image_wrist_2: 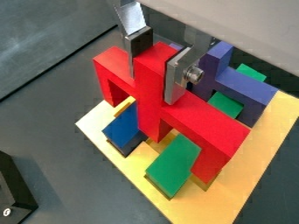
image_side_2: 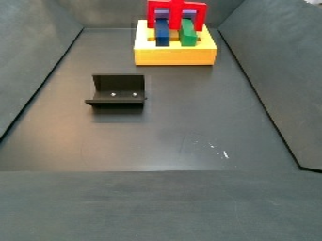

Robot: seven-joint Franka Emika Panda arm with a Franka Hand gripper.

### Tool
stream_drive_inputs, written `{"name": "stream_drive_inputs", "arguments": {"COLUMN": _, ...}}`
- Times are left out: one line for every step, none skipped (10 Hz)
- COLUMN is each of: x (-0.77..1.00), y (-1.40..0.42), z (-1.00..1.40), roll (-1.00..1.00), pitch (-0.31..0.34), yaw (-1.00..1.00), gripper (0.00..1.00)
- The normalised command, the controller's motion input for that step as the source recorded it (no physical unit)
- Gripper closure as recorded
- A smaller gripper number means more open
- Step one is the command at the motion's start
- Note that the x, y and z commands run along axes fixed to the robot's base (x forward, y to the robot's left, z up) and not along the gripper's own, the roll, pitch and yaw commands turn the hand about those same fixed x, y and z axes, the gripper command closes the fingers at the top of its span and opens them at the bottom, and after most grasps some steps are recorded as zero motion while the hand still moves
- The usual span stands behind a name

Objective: Pick up the red object. Move up. Place the red object on the fixture. Regrasp the red object. Move to above the board. Insert the red object.
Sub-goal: Insert the red object.

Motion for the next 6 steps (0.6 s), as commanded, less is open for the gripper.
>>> {"name": "stream_drive_inputs", "arguments": {"x": 0.09, "y": 0.0, "z": 0.18, "roll": 0.01, "pitch": 0.076, "yaw": 0.0, "gripper": 1.0}}
{"name": "stream_drive_inputs", "arguments": {"x": 0.05, "y": 0.0, "z": 0.17, "roll": 0.02, "pitch": 0.074, "yaw": 0.0, "gripper": 1.0}}
{"name": "stream_drive_inputs", "arguments": {"x": 0.0, "y": 0.0, "z": 0.05, "roll": 0.0, "pitch": 0.039, "yaw": 0.0, "gripper": 1.0}}
{"name": "stream_drive_inputs", "arguments": {"x": 0.0, "y": 0.03, "z": 0.0, "roll": -0.04, "pitch": 0.01, "yaw": 0.0, "gripper": 1.0}}
{"name": "stream_drive_inputs", "arguments": {"x": -0.08, "y": 0.15, "z": 0.0, "roll": -0.24, "pitch": 0.0, "yaw": 0.0, "gripper": 1.0}}
{"name": "stream_drive_inputs", "arguments": {"x": 0.0, "y": 0.1, "z": 0.01, "roll": -0.28, "pitch": 0.0, "yaw": 0.0, "gripper": 1.0}}
